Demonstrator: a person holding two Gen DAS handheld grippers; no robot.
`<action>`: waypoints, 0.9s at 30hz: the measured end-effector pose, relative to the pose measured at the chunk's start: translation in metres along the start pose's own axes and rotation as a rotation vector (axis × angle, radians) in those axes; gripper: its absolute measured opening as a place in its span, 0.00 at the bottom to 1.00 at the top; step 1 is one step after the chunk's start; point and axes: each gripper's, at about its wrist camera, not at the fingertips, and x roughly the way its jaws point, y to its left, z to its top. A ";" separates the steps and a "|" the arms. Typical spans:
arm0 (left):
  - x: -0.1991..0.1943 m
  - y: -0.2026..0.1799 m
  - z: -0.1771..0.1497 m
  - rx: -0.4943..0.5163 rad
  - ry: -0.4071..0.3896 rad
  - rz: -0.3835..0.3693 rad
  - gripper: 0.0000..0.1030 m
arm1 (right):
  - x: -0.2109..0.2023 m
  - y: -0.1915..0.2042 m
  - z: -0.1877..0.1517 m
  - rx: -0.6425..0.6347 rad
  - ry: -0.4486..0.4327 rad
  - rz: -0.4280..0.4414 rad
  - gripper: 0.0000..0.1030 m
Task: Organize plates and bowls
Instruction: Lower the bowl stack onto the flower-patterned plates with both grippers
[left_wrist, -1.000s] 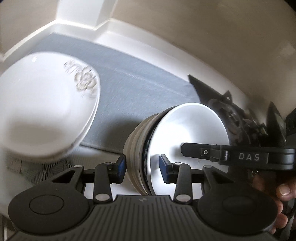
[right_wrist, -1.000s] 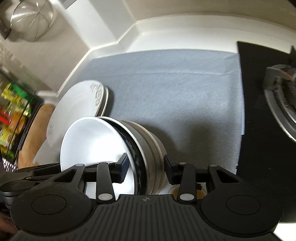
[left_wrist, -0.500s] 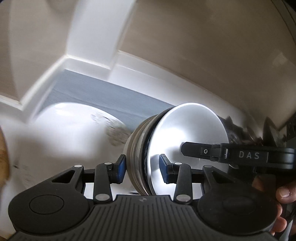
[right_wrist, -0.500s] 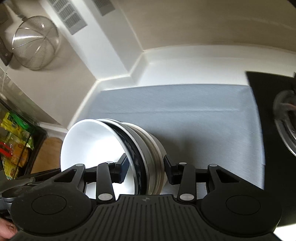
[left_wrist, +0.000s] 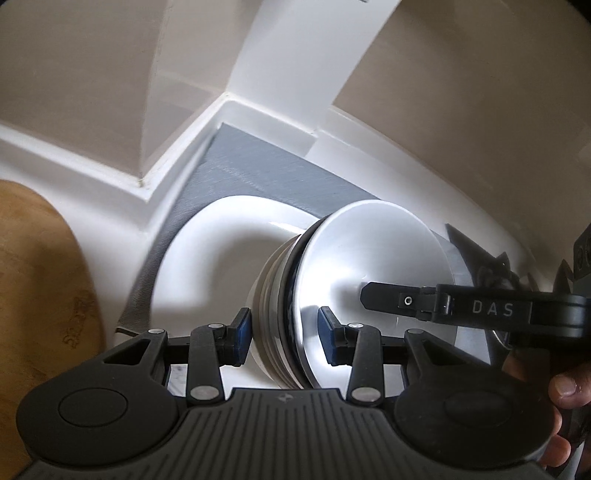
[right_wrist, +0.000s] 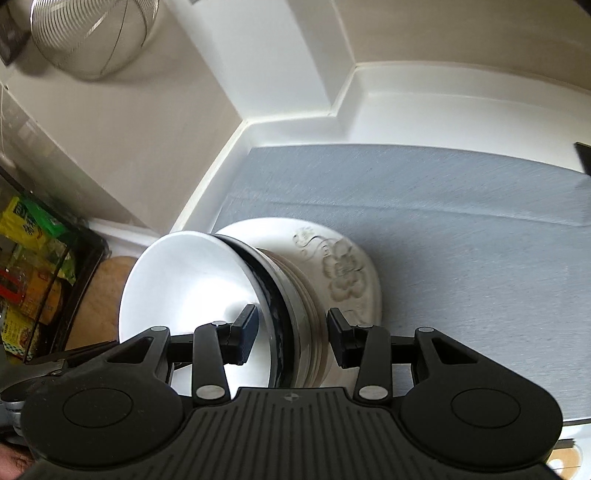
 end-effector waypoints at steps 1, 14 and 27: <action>0.001 0.002 0.000 -0.006 0.001 -0.003 0.41 | 0.002 0.002 0.000 0.000 0.005 -0.002 0.42; 0.010 0.020 0.004 -0.064 0.017 0.008 0.41 | 0.023 0.017 0.003 -0.025 0.065 -0.036 0.42; 0.014 0.020 0.008 -0.069 -0.002 0.049 0.41 | 0.036 0.016 0.009 -0.010 0.086 -0.017 0.42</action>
